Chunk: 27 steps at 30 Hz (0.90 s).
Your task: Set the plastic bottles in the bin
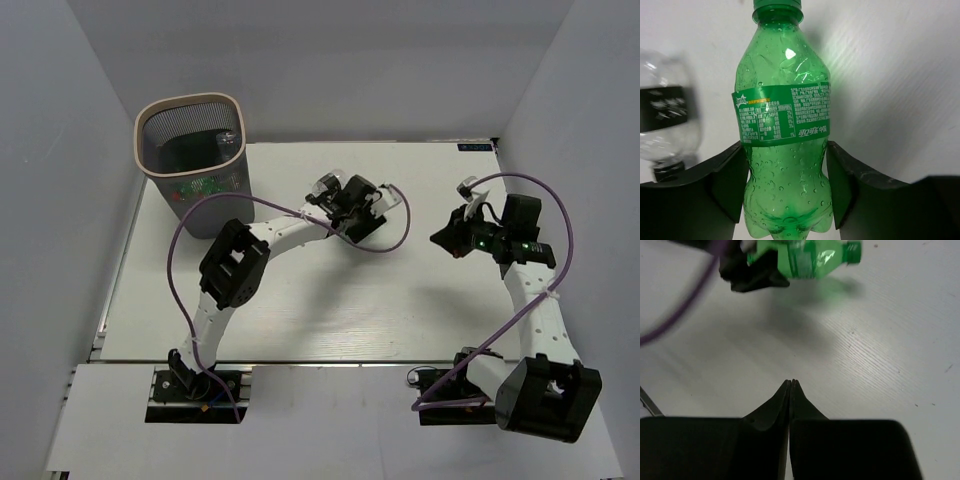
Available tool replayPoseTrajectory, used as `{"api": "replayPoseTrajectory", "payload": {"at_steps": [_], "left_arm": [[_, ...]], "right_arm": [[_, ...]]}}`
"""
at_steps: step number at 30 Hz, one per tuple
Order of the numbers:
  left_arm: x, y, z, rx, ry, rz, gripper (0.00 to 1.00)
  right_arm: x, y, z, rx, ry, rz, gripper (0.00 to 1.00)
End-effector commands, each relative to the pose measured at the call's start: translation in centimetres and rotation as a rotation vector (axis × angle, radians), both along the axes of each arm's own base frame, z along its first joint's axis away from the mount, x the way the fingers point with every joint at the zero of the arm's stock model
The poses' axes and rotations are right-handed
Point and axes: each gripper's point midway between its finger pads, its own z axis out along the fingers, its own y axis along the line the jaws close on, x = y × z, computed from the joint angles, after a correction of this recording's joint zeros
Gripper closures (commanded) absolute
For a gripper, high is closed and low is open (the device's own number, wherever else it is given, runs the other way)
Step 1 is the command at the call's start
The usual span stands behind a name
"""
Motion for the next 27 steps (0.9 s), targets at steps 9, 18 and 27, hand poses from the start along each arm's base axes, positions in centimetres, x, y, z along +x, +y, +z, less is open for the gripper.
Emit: {"api": "replayPoseTrajectory", "payload": {"at_steps": [9,18,27], "left_arm": [[4.3,9.3,33.0,-0.543,-0.333,0.463,1.0],[5.6,27.8,36.9,-0.671,-0.457,1.069,1.0],[4.8,35.2,31.5,-0.552,-0.348,1.274,0.13]], "right_arm": [[3.4,1.6,-5.6,0.031,0.21,0.043,0.51],[4.9,5.9,-6.7,0.01,0.273,0.105,0.42],[7.6,7.9,-5.7,-0.007,0.263,0.11,0.1]]}}
